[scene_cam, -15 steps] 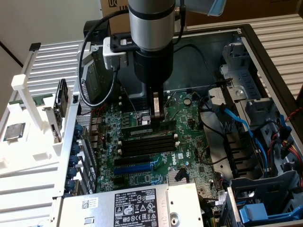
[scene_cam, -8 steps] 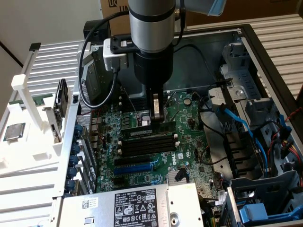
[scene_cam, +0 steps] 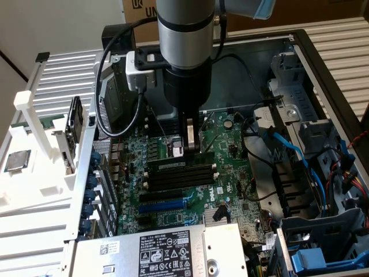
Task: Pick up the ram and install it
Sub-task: 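Insert the ram into the slot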
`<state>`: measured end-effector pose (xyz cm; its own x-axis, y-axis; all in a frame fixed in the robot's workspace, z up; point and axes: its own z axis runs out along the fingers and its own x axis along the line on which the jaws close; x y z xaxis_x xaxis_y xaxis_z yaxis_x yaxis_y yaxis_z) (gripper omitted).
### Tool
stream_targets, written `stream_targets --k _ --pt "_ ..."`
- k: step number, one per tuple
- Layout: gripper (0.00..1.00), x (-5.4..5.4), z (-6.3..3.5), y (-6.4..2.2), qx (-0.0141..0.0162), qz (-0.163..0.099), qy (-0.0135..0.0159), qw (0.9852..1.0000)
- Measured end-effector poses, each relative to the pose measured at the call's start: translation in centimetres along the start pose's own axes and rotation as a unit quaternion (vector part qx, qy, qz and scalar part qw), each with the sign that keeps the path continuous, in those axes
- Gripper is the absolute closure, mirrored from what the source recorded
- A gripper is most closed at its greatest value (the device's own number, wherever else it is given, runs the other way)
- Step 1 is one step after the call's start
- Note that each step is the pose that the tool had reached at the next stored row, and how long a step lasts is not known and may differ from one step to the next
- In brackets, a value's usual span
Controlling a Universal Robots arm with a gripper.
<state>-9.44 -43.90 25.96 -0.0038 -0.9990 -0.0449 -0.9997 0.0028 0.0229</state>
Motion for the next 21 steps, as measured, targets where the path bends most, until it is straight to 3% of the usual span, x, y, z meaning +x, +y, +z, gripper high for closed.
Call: stream_targets --k 21 --pt "0.88 0.36 0.66 0.05 0.0002 0.005 -0.0001 1.0000"
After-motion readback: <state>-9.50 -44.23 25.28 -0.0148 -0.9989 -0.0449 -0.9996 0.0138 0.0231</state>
